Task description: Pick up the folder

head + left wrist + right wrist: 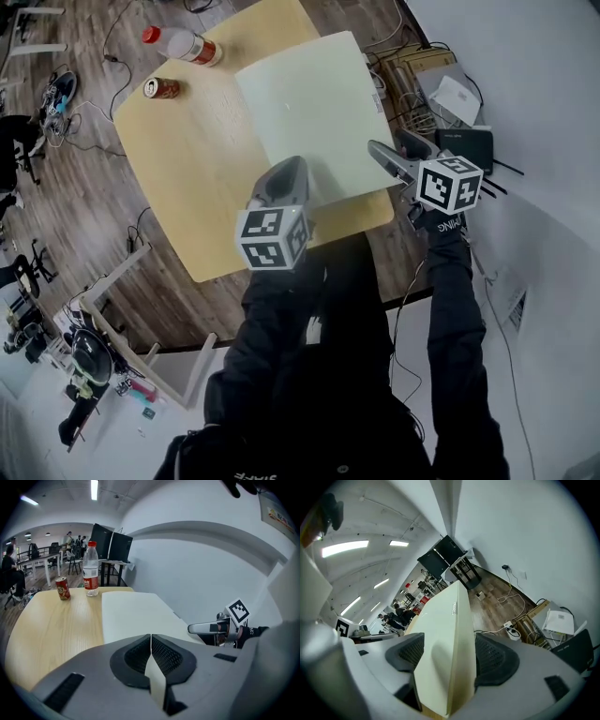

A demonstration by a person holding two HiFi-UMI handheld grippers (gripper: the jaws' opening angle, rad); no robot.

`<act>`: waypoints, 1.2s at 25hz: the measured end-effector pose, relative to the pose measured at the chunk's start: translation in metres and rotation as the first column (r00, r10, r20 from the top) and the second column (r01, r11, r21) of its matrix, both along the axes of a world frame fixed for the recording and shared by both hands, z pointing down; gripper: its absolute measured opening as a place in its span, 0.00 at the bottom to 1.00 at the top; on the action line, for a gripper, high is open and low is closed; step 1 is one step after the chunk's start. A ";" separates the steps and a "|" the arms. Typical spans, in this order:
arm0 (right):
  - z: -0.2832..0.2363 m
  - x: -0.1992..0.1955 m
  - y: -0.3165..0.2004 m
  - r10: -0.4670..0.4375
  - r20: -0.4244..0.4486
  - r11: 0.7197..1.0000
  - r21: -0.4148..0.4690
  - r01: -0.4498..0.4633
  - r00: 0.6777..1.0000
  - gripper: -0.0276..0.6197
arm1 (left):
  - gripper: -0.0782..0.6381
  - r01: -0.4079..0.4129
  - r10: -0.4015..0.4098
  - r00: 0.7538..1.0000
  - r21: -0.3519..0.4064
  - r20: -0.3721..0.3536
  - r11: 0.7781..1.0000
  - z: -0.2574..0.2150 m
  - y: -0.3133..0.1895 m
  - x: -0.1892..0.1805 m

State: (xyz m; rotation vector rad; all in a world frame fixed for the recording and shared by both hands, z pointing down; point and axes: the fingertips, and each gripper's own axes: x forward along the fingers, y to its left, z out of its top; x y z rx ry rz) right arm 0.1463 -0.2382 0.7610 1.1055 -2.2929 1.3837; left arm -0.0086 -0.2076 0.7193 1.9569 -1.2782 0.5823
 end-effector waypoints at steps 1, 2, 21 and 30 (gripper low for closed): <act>0.003 0.000 -0.002 -0.002 0.009 1.000 -0.009 0.002 1.000 0.57 | 0.16 0.001 -0.001 1.000 0.002 0.001 1.000 0.001 -0.001 0.000; 0.007 0.000 -0.003 -0.002 0.022 1.000 -0.019 0.003 1.000 0.58 | 0.16 0.001 -0.001 1.000 0.002 0.003 1.000 0.003 -0.001 0.000; 0.039 -0.026 0.004 -0.148 0.338 0.962 -0.167 0.215 0.929 0.73 | 0.16 0.013 -0.013 1.000 -0.009 0.009 1.000 0.018 -0.005 0.003; 0.033 -0.027 0.004 -0.120 0.391 0.956 -0.202 0.213 0.912 0.61 | 0.16 0.019 -0.019 1.000 -0.008 0.020 1.000 0.014 -0.009 -0.001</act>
